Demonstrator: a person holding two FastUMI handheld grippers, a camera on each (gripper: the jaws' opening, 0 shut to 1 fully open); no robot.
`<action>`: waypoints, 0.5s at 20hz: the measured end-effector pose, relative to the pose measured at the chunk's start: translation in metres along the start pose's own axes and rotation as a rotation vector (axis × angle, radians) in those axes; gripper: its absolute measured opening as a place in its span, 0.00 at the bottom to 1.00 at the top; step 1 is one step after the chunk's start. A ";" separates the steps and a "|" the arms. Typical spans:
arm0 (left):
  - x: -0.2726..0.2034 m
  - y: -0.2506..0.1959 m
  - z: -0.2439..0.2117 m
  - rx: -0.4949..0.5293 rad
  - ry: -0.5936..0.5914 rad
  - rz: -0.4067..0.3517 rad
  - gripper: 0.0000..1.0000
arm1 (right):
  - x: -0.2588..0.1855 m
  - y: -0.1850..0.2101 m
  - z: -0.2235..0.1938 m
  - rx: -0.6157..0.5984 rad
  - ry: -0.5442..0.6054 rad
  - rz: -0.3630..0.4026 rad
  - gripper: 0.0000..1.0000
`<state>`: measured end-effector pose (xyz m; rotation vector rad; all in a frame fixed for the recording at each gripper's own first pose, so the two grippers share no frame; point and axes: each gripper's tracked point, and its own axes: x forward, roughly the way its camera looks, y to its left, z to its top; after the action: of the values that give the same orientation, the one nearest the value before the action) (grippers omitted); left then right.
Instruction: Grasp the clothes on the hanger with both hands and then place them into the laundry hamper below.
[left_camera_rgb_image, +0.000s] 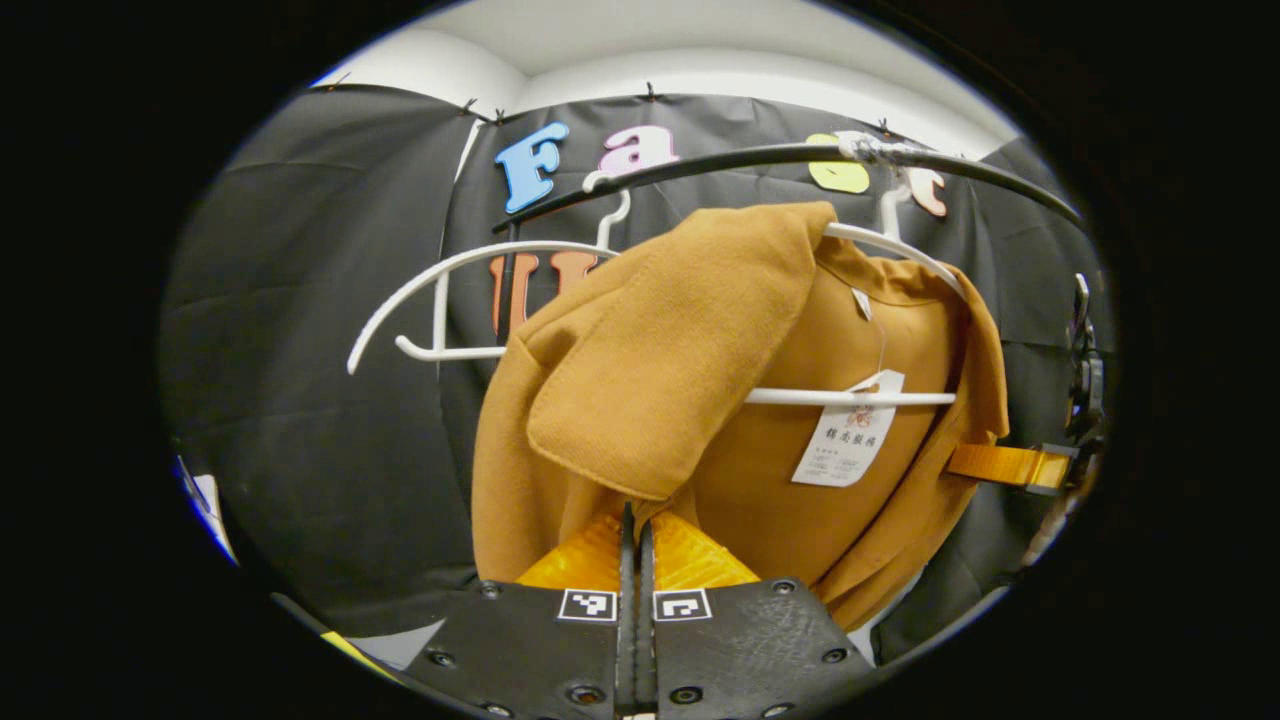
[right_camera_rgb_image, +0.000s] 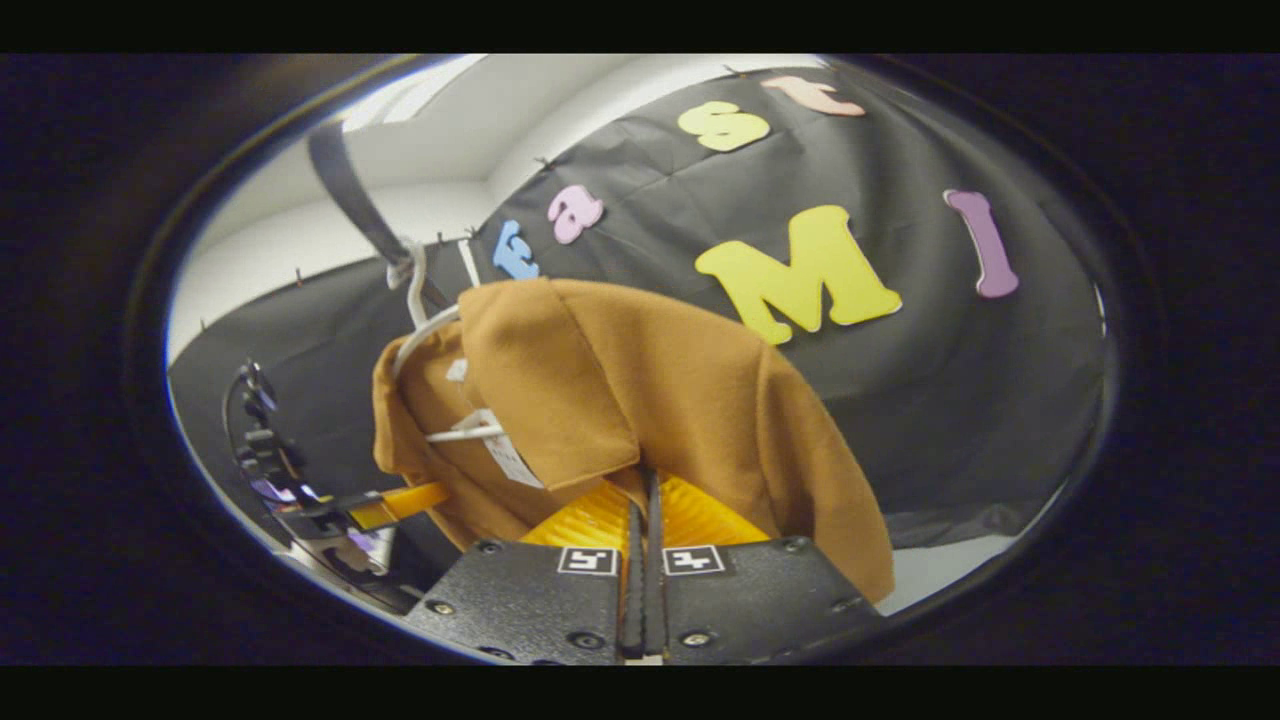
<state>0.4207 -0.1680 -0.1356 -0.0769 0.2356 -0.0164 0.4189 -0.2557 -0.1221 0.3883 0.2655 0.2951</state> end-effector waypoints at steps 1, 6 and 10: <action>-0.004 0.004 0.004 -0.008 -0.009 0.002 0.00 | -0.006 0.006 0.008 0.051 -0.034 0.049 0.03; -0.019 0.019 0.038 -0.030 -0.070 0.006 0.00 | -0.023 0.033 0.040 0.245 -0.116 0.263 0.04; -0.029 0.032 0.073 -0.057 -0.131 0.003 0.00 | -0.036 0.035 0.074 0.372 -0.205 0.355 0.03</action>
<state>0.4102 -0.1301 -0.0606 -0.1336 0.1052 -0.0016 0.4008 -0.2610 -0.0349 0.8314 0.0453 0.5530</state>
